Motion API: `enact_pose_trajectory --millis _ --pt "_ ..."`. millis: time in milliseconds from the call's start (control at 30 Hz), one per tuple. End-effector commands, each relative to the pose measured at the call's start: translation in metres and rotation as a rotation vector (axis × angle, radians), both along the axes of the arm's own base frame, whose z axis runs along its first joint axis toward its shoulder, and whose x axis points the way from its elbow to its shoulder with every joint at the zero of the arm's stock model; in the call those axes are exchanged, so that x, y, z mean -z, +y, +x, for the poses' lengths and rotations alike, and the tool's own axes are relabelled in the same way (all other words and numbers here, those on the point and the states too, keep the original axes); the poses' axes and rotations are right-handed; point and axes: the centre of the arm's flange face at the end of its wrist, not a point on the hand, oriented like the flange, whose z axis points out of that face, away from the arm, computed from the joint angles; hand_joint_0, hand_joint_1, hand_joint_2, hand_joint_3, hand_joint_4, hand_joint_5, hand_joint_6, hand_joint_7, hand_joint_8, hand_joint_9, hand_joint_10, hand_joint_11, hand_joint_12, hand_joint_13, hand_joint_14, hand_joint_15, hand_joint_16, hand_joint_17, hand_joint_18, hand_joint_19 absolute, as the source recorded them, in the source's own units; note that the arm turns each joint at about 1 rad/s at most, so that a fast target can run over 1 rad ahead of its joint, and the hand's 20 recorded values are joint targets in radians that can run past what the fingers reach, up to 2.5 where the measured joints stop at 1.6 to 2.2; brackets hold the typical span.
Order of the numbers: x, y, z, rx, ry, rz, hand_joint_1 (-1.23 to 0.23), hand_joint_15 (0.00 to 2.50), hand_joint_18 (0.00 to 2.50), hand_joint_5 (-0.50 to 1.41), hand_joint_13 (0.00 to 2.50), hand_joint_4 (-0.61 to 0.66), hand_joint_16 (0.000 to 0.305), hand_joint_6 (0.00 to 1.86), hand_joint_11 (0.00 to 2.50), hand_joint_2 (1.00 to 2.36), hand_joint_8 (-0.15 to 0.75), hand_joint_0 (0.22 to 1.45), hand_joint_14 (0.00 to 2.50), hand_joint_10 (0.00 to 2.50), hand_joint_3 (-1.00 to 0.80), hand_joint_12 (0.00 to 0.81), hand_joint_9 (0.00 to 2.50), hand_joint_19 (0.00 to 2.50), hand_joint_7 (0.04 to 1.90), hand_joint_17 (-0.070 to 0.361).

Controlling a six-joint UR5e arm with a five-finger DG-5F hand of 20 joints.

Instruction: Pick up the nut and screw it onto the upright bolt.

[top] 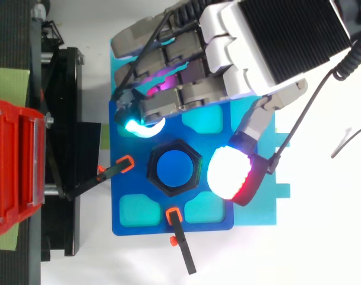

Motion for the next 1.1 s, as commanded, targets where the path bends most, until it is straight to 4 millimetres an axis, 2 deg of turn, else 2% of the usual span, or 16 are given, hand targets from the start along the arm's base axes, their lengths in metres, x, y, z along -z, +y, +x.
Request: enact_pose_trajectory --millis 0,267,667,1067 --pt "0.004 0.006 0.003 -0.001 -0.031 0.000 -0.07 0.00 0.31 -0.08 0.56 0.22 0.034 0.50 0.00 1.00 0.229 0.50 0.00 0.00 -0.50 0.274 0.99 0.06 0.76 0.077" --pt "0.020 0.026 0.005 -0.003 -0.067 0.024 -0.05 0.00 0.14 -0.09 0.42 0.22 0.035 0.50 0.00 1.00 0.218 0.49 0.00 0.00 -0.50 0.295 0.84 0.00 0.68 0.078" --pt "0.036 0.033 0.001 0.015 -0.032 0.030 -0.01 0.00 0.03 -0.09 0.34 0.21 0.036 0.50 0.00 1.00 0.225 0.49 0.00 0.00 -0.50 0.311 0.75 0.00 0.72 0.082" --pt "0.043 0.030 -0.003 0.019 0.012 0.029 -0.02 0.00 0.03 -0.03 0.35 0.25 0.036 0.51 0.00 1.00 0.248 0.50 0.00 0.00 -0.50 0.312 0.78 0.00 1.04 0.081"
